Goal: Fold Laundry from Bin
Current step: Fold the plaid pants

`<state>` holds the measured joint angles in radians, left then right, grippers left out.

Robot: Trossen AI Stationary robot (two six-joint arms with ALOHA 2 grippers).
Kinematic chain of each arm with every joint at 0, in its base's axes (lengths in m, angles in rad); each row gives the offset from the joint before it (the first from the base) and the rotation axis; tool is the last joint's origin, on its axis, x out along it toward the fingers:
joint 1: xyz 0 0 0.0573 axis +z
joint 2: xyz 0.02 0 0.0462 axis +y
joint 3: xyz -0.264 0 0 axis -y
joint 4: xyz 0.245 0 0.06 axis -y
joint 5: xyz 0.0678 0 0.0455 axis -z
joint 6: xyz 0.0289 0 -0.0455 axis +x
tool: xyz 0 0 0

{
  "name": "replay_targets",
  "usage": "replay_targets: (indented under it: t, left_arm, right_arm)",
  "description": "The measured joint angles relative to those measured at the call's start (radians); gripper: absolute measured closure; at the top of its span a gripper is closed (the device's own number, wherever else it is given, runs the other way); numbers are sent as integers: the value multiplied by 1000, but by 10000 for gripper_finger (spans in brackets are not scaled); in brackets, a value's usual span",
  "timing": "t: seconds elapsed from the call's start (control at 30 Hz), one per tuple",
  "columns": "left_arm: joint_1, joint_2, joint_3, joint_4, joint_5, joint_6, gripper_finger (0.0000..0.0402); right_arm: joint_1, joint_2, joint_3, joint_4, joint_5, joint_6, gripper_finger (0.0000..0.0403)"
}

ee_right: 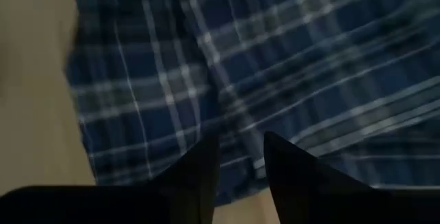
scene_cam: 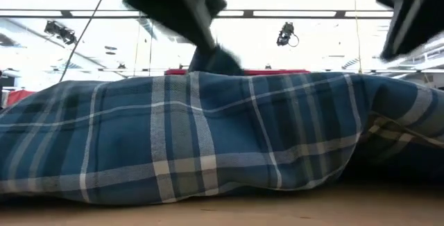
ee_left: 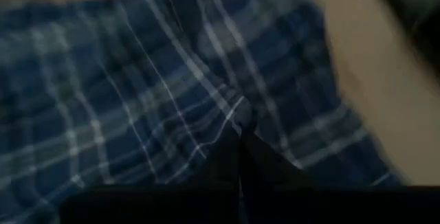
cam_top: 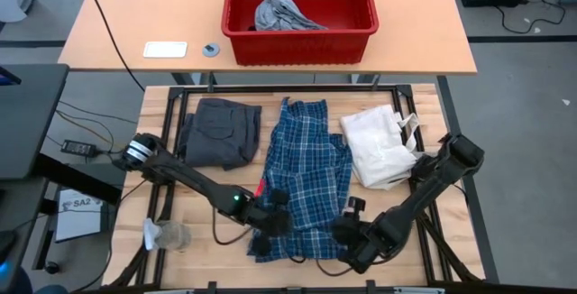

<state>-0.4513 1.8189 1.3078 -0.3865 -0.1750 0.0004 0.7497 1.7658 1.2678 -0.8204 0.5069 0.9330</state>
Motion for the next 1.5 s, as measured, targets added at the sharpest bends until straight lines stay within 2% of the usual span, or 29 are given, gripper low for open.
replay_targets:
  t: [0.13,0.2,0.4,0.63,0.77,0.97,1.07,1.13,1.27,1.3,1.5]
  left_arm:
    - [15,-68,49,8,-69,-13,399]
    - [34,-95,70,-5,-91,-20,399]
    - [97,-130,150,-26,-119,-96,400]
    - [163,-136,250,-97,-119,-85,401]
    - [195,-137,297,-119,-119,-59,401]
    - [232,-137,387,-183,-119,-31,401]
    - [249,-136,430,-237,-118,-30,401]
    - [261,-136,447,-255,-118,-31,401]
    - [285,-136,465,-296,-118,-31,401]
    - [292,-136,466,-297,-118,-32,401]
    - [364,-141,467,-361,-118,-69,401]
  right_arm:
    - [31,-61,1,-33,132,-19,278]
    - [32,-77,1,-28,161,-63,271]
    - [-2,-112,1,-38,174,-96,221]
    - [-31,-149,1,-48,176,-8,147]
    - [-59,-149,0,-109,213,65,137]
    - [-93,-149,0,-111,210,73,142]
    - [-109,-151,0,-165,202,95,164]
    - [-117,-163,0,-184,203,79,205]
    - [-143,-203,0,-169,165,-79,358]
    - [-156,-214,0,-165,159,-127,379]
    - [-297,-336,0,-251,161,-234,396]
